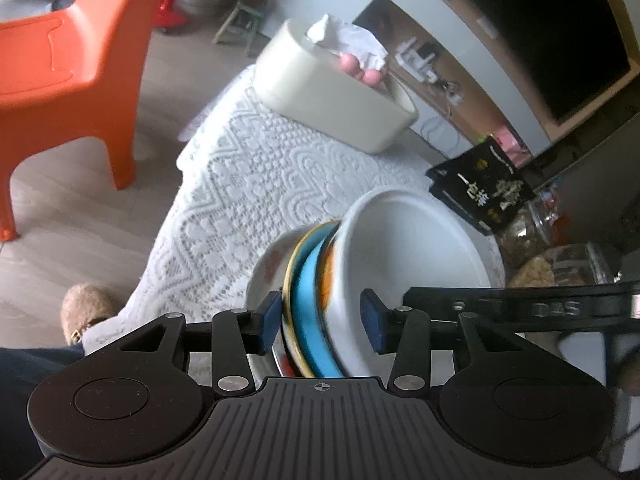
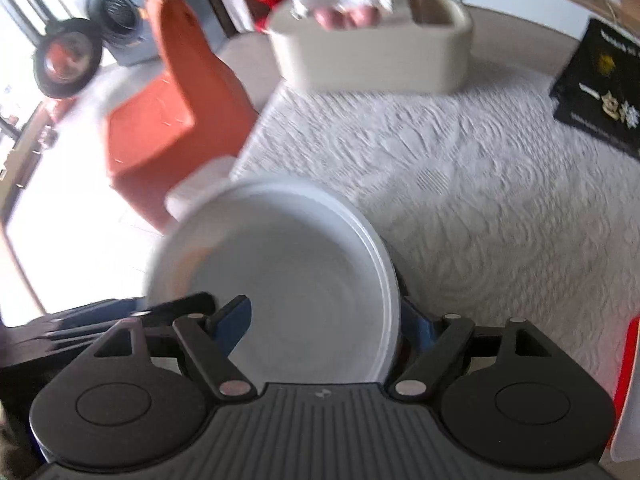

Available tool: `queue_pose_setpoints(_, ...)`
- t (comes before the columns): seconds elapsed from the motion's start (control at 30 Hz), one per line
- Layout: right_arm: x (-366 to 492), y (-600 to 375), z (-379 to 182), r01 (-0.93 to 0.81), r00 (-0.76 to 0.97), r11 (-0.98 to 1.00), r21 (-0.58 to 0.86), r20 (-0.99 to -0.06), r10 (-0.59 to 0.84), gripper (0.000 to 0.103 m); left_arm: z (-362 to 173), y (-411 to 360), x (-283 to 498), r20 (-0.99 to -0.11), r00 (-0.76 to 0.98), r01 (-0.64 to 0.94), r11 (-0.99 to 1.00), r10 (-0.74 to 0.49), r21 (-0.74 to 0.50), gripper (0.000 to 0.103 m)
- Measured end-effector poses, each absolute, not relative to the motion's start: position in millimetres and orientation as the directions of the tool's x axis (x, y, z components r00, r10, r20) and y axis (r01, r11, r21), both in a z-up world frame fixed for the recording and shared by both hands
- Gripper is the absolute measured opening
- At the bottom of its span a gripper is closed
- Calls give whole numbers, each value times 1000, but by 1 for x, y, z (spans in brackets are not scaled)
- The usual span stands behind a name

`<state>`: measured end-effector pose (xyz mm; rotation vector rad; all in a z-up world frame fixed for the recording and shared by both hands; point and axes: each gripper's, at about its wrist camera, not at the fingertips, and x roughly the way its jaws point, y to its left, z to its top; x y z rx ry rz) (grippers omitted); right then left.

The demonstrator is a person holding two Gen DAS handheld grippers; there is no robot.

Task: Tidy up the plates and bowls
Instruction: 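Lift the bowl stack with both tools and lower it into the steel bowl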

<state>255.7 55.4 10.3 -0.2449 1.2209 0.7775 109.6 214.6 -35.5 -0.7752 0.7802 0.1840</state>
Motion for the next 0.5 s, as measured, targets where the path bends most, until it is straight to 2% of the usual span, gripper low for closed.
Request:
queue_pose_setpoints(0.07, 250, 58, 10, -669, 133, 710, 219, -905, 405, 81, -33, 217, 107, -682, 720, -421, 702, -127, -575, 47)
queue_pose_setpoints(0.13, 246, 58, 6, -673, 131, 708, 214, -908, 399, 84, -25, 218, 101, -651, 746, -395, 695, -139, -601, 39)
queue_pose_setpoints(0.23, 245, 56, 4, -665, 129, 712, 223, -905, 405, 85, -12, 214, 96, -614, 773, -347, 706, -156, -617, 39)
queue_pose_setpoints(0.5, 248, 46, 6, -634, 124, 726, 264, -893, 433, 84, -16, 211, 101, -632, 753, -360, 691, -181, -627, 39)
